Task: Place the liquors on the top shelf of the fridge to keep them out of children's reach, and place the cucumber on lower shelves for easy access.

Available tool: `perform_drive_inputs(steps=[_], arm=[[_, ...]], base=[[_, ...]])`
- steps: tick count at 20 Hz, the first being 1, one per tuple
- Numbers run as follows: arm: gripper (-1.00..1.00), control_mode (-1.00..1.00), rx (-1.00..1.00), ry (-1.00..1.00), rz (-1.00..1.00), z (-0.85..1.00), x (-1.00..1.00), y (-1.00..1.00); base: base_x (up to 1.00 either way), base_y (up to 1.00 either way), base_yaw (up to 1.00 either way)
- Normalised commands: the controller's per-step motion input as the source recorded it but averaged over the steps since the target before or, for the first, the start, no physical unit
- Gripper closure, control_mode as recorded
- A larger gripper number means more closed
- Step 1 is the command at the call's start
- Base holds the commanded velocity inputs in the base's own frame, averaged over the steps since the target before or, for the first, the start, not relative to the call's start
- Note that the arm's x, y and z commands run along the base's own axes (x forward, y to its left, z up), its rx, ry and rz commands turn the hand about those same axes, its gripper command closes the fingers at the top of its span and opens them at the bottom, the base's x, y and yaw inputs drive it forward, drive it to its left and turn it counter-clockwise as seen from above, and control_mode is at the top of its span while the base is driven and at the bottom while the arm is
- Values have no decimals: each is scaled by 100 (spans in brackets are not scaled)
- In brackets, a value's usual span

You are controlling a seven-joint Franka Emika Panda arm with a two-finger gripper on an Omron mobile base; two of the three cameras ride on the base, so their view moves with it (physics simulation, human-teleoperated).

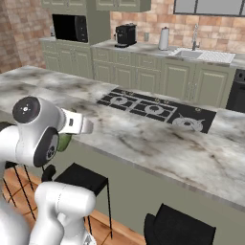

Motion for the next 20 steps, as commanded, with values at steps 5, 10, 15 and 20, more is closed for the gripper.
perform_drive_inputs(steps=[5,10,15,20], arm=[[100,100,0,-2,0,16,-36,-1],[100,100,0,0,0,0,0,0],[100,100,0,0,0,0,0,0],[100,100,0,0,0,0,0,0]], base=[[-29,-2,0],[-80,-10,-8],[-57,-29,-32],[-44,-57,-60]])
